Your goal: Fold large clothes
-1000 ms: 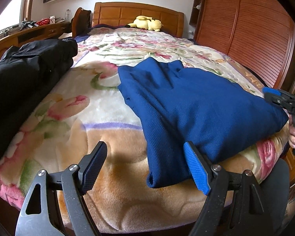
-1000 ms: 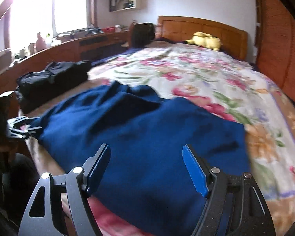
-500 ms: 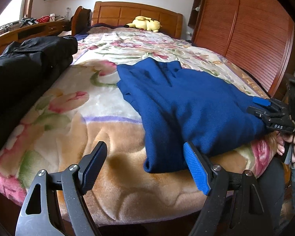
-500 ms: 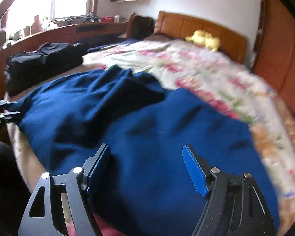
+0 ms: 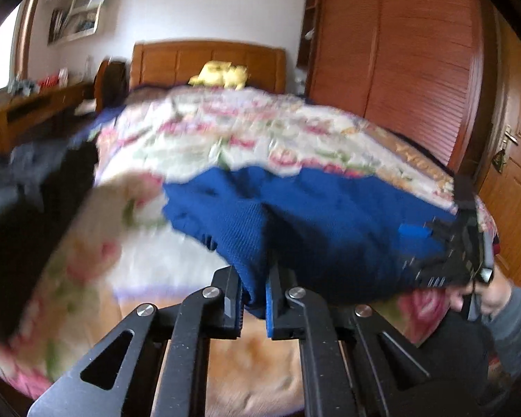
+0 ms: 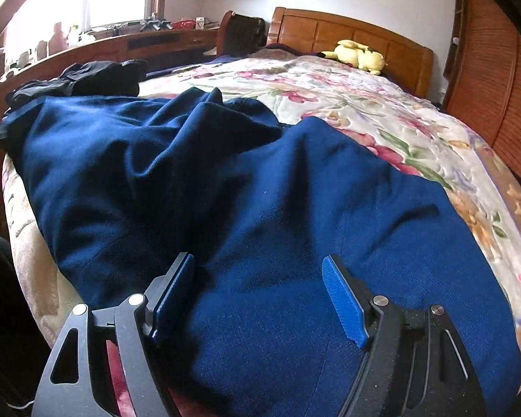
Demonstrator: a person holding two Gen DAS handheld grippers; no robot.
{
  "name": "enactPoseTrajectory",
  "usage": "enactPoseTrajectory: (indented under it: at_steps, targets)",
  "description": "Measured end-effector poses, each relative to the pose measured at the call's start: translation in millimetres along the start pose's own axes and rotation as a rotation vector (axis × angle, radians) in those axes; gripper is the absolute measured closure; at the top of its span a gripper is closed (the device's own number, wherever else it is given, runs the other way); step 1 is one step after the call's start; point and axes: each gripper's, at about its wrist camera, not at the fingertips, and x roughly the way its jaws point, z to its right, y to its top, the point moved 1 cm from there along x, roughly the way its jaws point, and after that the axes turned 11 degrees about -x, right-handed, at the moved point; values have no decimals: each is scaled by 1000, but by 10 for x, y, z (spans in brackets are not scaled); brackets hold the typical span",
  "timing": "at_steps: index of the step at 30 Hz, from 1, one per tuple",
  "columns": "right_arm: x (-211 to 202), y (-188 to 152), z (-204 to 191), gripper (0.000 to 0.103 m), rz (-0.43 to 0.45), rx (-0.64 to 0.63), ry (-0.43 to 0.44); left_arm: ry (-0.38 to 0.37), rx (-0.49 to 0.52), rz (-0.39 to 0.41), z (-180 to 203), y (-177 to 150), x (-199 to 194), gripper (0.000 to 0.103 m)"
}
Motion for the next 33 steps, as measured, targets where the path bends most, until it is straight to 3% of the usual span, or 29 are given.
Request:
enactPoseTrajectory:
  at_steps: [4,10,19,24,26,29,31,33]
  targets:
    - [-179,69,-57,26,20,20,-26,-21,95,56,413,420,14,94]
    - [-715,-72,304,26,77,88,-115,-77,240,87,1162,824,206,94]
    - [-1492,-531,892,26,103,192,-275,-233,425,23,2464,770,564,95]
    - [-1690,-690,969,26,96,226,-312,-272,430,-81,2831,588,787,93]
    - [-1732,-721,944,26,93,235,-319,-255,427,-80,2869,577,787,85]
    - [-1781,-728,958,26,89,239,-324,-296,405,-64,2854,584,663,62]
    - [-1795,-691,943,26,92,239,-330,-283,402,-47,2819,586,594,57]
    - [-1833,-664,932,26,103,240,-328,-277,402,-38,2802,566,559,37]
